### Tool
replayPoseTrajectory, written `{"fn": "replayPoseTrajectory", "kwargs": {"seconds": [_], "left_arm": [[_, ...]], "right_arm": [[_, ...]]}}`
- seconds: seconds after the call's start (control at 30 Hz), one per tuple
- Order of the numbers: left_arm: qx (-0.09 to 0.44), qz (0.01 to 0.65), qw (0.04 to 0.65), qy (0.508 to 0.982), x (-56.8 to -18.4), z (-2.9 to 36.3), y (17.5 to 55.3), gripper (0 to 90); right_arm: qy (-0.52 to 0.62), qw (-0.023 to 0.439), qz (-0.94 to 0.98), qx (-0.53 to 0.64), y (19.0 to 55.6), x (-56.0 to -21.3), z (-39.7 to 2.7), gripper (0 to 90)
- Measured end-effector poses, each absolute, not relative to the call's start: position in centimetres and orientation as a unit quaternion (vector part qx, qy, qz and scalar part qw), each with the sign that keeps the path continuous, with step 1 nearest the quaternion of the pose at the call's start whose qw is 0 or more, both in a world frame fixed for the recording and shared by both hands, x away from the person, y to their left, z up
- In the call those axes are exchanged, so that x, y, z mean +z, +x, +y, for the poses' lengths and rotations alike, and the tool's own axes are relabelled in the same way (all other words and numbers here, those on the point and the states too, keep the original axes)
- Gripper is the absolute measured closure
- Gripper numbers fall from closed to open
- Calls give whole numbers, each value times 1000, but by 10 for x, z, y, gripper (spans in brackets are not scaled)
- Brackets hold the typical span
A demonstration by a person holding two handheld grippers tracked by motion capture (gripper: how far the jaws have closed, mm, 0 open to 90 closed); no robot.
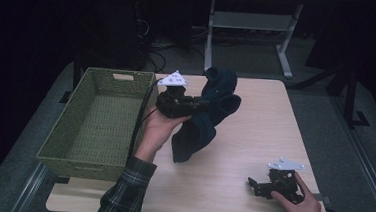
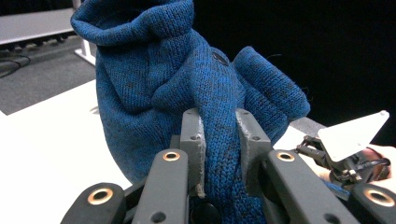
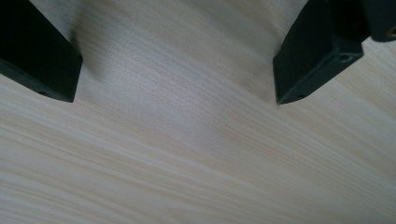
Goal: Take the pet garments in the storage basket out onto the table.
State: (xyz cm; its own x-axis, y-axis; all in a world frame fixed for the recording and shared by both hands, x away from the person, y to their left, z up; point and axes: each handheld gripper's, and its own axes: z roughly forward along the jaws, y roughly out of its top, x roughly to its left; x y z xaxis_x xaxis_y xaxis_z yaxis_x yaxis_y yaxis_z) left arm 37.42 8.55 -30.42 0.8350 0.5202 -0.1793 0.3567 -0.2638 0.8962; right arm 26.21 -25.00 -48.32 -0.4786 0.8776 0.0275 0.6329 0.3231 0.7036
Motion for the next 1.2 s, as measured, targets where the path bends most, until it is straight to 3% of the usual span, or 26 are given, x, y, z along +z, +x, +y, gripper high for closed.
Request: {"fn": "replayPoseTrajectory", "kwargs": {"seconds": [0.97,1.2], "left_arm": [[24,270,480,834,-414,4,399,743],[15,268,473,839,-425,-1,399,681]], "right_arm": [[476,181,793,334,262,-483,-250,11],[476,181,793,335,262,-483,-249,11]]}}
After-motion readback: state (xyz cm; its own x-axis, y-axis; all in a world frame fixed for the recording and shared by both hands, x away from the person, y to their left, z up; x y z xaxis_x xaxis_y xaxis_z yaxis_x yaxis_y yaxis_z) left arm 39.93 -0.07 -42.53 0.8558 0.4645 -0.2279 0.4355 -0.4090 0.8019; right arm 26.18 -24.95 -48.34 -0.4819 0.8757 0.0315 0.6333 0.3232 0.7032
